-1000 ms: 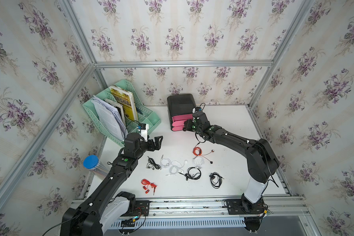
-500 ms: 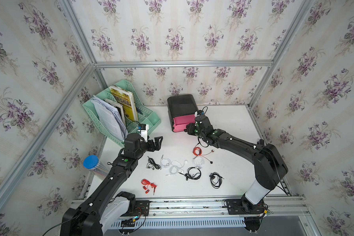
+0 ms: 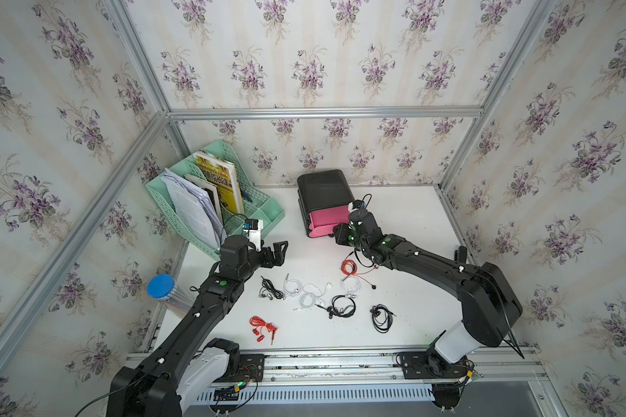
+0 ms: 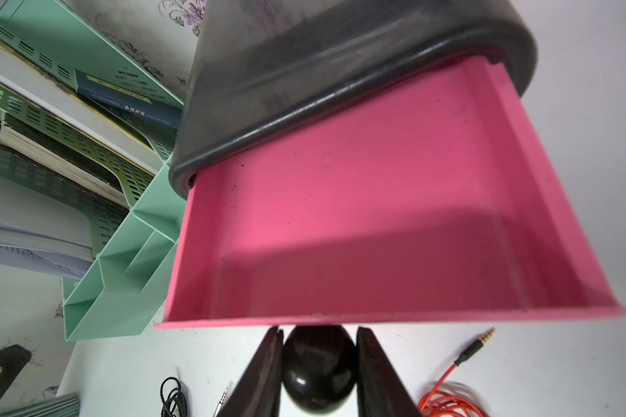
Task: Place the wired earphones into the drawer by color
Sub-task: Open the drawer in the storage box.
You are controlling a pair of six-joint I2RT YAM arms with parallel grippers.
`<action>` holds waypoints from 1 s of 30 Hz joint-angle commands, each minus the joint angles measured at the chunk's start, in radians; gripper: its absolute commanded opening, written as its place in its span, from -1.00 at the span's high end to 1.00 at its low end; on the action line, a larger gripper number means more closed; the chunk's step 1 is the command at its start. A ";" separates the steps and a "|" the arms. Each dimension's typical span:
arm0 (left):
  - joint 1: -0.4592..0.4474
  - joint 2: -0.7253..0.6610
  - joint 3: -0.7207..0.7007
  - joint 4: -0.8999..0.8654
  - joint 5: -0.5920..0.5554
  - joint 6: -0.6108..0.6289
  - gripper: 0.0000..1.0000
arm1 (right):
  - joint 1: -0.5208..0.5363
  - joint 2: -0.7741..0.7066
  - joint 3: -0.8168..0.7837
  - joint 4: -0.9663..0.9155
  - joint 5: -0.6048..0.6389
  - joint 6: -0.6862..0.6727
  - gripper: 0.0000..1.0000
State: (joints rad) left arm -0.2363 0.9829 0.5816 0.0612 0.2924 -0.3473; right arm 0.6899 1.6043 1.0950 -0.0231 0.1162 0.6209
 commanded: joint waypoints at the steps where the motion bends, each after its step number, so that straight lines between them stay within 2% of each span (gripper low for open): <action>1: -0.005 0.028 -0.011 0.070 -0.002 0.005 -0.98 | 0.000 -0.010 0.004 0.051 0.016 -0.005 0.41; 7: -0.035 0.224 0.085 0.102 0.032 -0.014 -0.97 | 0.002 -0.006 0.004 0.058 0.011 -0.011 0.41; 13: -0.078 0.360 0.186 0.137 0.013 -0.033 -0.98 | 0.002 -0.005 0.005 0.058 0.007 -0.018 0.41; 19: -0.081 0.498 0.291 0.118 -0.034 -0.054 -0.98 | 0.002 -0.008 -0.001 0.065 -0.004 -0.019 0.41; 30: -0.084 0.627 0.419 0.107 -0.068 -0.070 -0.98 | 0.002 -0.018 -0.010 0.064 -0.009 -0.025 0.41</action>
State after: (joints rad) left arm -0.3210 1.5948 0.9798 0.1562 0.2417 -0.4110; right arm 0.6907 1.5974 1.0843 -0.0185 0.1097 0.6022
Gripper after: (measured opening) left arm 0.988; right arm 0.346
